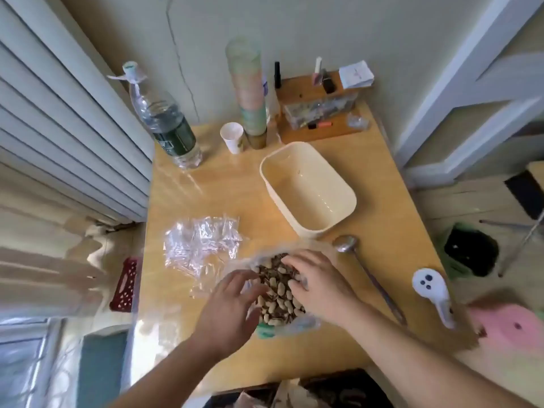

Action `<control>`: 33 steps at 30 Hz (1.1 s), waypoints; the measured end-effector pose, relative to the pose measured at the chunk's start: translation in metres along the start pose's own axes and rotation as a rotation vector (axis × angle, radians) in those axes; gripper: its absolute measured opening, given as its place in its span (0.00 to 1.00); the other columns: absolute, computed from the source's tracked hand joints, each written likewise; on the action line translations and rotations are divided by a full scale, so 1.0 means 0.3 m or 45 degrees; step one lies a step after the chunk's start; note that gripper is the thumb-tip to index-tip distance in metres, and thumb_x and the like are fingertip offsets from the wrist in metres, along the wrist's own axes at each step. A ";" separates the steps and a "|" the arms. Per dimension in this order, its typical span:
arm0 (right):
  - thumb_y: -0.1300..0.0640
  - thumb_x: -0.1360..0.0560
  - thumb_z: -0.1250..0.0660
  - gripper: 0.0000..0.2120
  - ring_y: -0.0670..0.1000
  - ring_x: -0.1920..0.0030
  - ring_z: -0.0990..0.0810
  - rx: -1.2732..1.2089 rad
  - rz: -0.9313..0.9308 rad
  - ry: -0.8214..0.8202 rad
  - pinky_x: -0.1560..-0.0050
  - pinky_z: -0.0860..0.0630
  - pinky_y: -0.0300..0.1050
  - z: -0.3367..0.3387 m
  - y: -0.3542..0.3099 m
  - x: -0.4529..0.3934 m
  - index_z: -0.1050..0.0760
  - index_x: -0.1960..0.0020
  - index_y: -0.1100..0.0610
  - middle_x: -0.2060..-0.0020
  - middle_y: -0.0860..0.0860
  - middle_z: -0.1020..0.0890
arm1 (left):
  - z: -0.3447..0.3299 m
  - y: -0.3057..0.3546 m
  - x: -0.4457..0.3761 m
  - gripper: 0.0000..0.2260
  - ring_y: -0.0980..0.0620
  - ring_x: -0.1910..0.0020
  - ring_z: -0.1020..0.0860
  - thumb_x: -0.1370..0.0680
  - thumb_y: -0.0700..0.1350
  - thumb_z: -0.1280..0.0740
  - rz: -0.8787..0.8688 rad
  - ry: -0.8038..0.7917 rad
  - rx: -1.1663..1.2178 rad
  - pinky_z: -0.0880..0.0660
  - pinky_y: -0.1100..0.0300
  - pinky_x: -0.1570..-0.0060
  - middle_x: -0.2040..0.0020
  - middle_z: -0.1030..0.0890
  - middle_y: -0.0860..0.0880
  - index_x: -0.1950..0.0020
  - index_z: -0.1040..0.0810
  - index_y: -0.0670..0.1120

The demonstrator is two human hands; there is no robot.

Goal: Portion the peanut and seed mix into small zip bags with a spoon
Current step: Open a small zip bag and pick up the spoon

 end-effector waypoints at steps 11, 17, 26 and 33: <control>0.34 0.25 0.38 0.37 0.47 0.21 0.39 0.244 0.375 0.232 0.21 0.43 0.59 -0.295 0.316 -0.167 0.37 0.20 0.48 0.22 0.45 0.35 | -0.344 -0.224 -0.103 0.34 0.47 0.19 0.40 0.22 0.65 0.40 0.087 0.347 0.141 0.37 0.35 0.25 0.20 0.33 0.50 0.19 0.34 0.51; 0.28 0.24 0.45 0.36 0.40 0.20 0.49 0.335 0.407 0.232 0.19 0.49 0.53 -0.305 0.311 -0.123 0.42 0.19 0.40 0.21 0.36 0.45 | -0.371 -0.203 -0.053 0.34 0.47 0.22 0.37 0.22 0.66 0.40 -0.012 0.586 -0.034 0.43 0.52 0.23 0.22 0.31 0.50 0.19 0.33 0.51; 0.32 0.20 0.43 0.32 0.43 0.19 0.45 0.364 0.417 0.431 0.19 0.49 0.53 -0.304 0.272 -0.016 0.41 0.18 0.39 0.19 0.36 0.45 | -0.349 -0.161 0.019 0.33 0.49 0.20 0.43 0.19 0.70 0.49 0.054 0.772 -0.097 0.48 0.52 0.22 0.18 0.37 0.53 0.18 0.37 0.57; 0.37 0.18 0.40 0.27 0.41 0.23 0.38 0.261 0.479 0.541 0.27 0.46 0.35 -0.299 0.290 0.013 0.33 0.21 0.45 0.22 0.39 0.35 | -0.386 -0.139 0.139 0.26 0.65 0.23 0.47 0.18 0.68 0.50 -0.032 0.832 0.061 0.45 0.59 0.22 0.23 0.38 0.65 0.23 0.33 0.62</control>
Point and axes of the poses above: each hand's wrist, its own x-axis away from the middle knuckle, its own z-axis out of the back of the hand, y = z × x, the point moved 6 cm from there along -x, towards the middle knuckle
